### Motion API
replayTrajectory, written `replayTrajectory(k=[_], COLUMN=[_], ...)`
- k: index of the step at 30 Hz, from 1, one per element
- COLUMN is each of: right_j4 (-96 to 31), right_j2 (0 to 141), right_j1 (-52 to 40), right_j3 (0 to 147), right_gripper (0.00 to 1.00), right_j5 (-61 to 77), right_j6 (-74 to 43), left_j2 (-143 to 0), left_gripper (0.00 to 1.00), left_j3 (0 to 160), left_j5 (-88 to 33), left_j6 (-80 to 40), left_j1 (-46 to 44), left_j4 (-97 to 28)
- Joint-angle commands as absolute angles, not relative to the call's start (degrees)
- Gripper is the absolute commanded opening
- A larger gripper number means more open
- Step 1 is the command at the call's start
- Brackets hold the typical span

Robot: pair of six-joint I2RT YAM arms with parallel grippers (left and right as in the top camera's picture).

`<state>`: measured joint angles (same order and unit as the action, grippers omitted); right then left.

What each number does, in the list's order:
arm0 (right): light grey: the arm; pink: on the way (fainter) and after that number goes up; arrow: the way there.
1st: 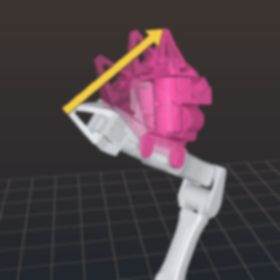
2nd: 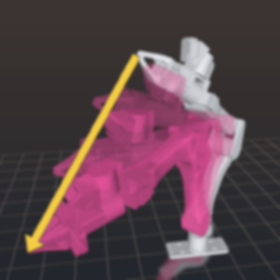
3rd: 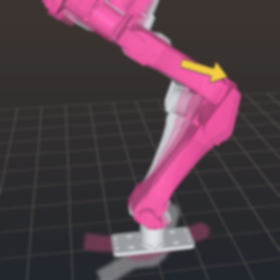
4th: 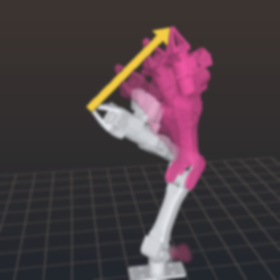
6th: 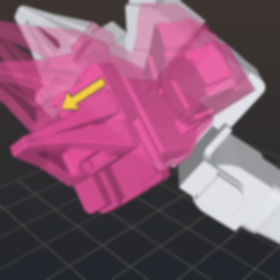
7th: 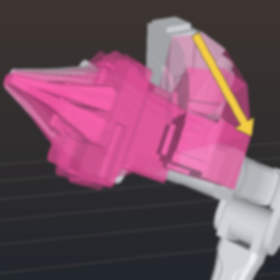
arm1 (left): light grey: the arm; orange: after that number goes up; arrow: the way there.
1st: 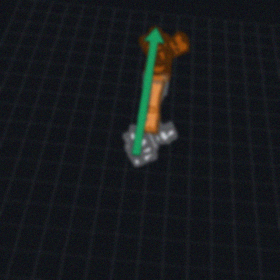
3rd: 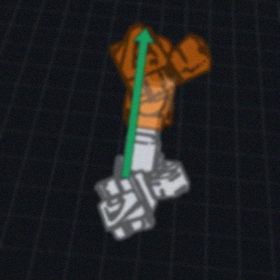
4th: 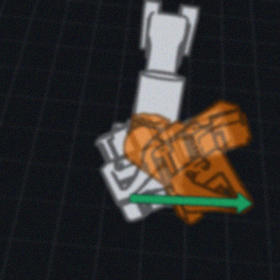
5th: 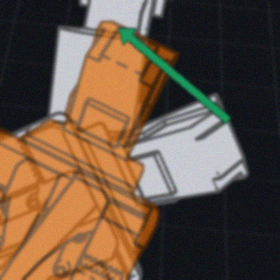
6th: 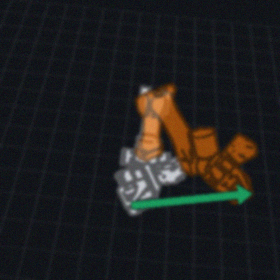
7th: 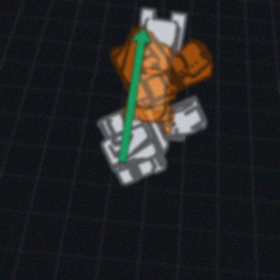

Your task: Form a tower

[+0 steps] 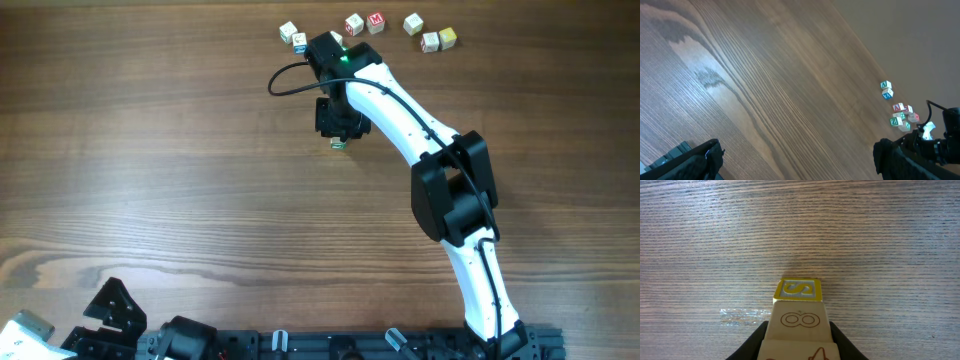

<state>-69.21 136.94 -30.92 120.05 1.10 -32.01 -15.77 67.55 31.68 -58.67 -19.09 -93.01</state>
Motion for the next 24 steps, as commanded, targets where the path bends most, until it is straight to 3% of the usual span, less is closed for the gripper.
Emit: replayTrajectory(k=[1,24], right_j4=[-68.8,-69.3], right_j2=[136.6,136.6], right_j1=[-30.8,-30.8], right_j3=[121.2,121.2], right_gripper=[0.13,0.13], right_j5=[2.0,2.6], right_j6=[-31.5,-31.5], left_j2=[-15.5,-15.5], left_gripper=[1.00,1.00], left_j3=[67.4,67.4], left_j5=[32.4,32.4], left_j6=[-59.2,-59.2], left_j1=[-18.7,-18.7], left_j4=[-92.9,-92.9])
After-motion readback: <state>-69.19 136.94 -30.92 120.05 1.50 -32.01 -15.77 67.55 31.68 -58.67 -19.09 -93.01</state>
